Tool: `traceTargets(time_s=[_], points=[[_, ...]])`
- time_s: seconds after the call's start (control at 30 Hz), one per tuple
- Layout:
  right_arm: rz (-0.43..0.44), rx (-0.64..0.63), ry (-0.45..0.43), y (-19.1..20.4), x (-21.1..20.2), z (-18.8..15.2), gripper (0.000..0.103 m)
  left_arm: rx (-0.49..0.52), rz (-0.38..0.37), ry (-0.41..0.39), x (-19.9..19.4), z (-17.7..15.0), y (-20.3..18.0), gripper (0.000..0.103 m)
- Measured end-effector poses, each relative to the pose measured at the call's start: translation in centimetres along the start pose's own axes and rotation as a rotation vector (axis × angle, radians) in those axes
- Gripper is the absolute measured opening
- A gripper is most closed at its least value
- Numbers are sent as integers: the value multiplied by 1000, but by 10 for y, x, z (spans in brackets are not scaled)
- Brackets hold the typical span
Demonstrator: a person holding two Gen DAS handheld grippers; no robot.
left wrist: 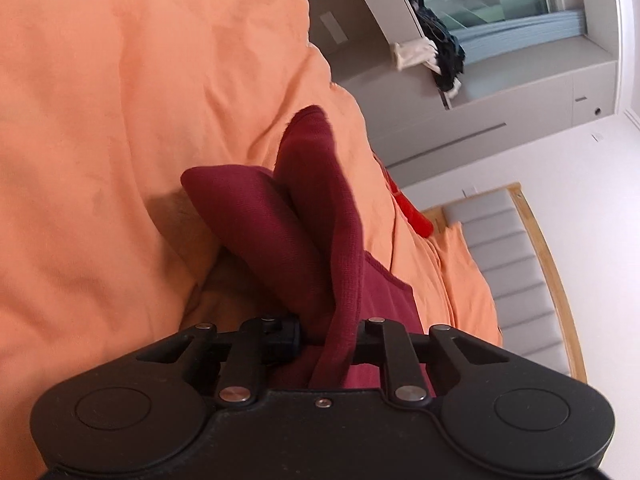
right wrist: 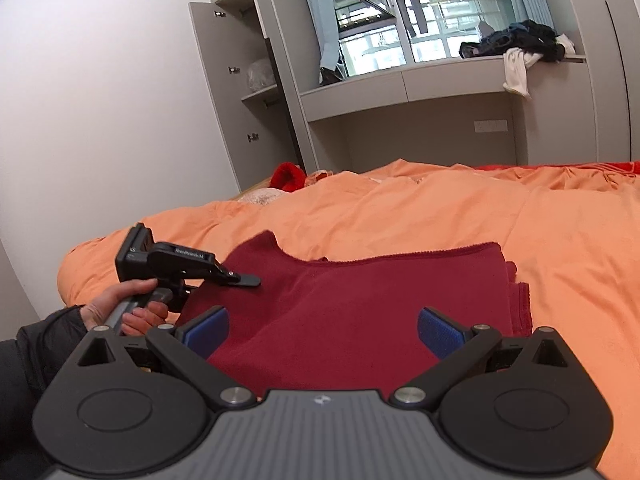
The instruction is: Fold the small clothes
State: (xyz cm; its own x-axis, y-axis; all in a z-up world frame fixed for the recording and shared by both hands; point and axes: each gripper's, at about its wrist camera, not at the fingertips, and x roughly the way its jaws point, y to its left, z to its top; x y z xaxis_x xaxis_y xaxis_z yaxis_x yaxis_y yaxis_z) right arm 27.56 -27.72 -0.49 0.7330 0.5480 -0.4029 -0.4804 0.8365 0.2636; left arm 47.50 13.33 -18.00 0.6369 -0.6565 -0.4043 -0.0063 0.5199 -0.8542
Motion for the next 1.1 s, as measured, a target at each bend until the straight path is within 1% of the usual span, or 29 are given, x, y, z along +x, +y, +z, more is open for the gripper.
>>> traceTargets(time_s=[0.1, 0.2, 0.27, 0.33, 0.43, 0.5, 0.57, 0.67, 0.77, 0.83, 0.9, 0.93, 0.97, 1.03, 1.1], points=[[-10, -13, -7, 1, -2, -1, 103, 14, 11, -29, -7, 0, -14, 19], [-18, -8, -9, -4, -4, -2, 103, 67, 35, -50, -12, 2, -37, 19], [-41, 14, -16, -10, -6, -3, 103, 112, 81, -44, -9, 5, -58, 19], [-72, 41, -18, -17, -10, -1, 103, 171, 152, -24, -1, 9, -87, 19], [-135, 76, -61, -28, -25, 4, 103, 269, 249, 11, 15, 15, -135, 19], [-181, 99, -114, -37, -40, 9, 103, 351, 310, 39, 37, 16, -177, 19], [-212, 119, -181, -47, -57, 12, 103, 427, 359, 83, 67, 9, -218, 19], [-282, 149, -286, -64, -86, 16, 103, 549, 432, 174, 129, -17, -271, 19], [-374, 169, -368, -86, -113, 19, 103, 584, 469, 284, 196, -53, -296, 19], [-415, 214, -410, -104, -130, 18, 103, 619, 528, 349, 239, -80, -300, 20], [-445, 294, -459, -124, -149, 14, 103, 650, 592, 372, 266, -102, -296, 26], [-457, 333, -474, -135, -156, 11, 103, 656, 602, 371, 274, -108, -293, 40], [-469, 369, -482, -144, -162, 9, 103, 657, 597, 368, 277, -113, -293, 62], [-484, 429, -490, -162, -170, 4, 103, 634, 557, 362, 275, -115, -297, 84], [-474, 481, -490, -179, -175, 1, 103, 593, 501, 340, 258, -114, -306, 84]])
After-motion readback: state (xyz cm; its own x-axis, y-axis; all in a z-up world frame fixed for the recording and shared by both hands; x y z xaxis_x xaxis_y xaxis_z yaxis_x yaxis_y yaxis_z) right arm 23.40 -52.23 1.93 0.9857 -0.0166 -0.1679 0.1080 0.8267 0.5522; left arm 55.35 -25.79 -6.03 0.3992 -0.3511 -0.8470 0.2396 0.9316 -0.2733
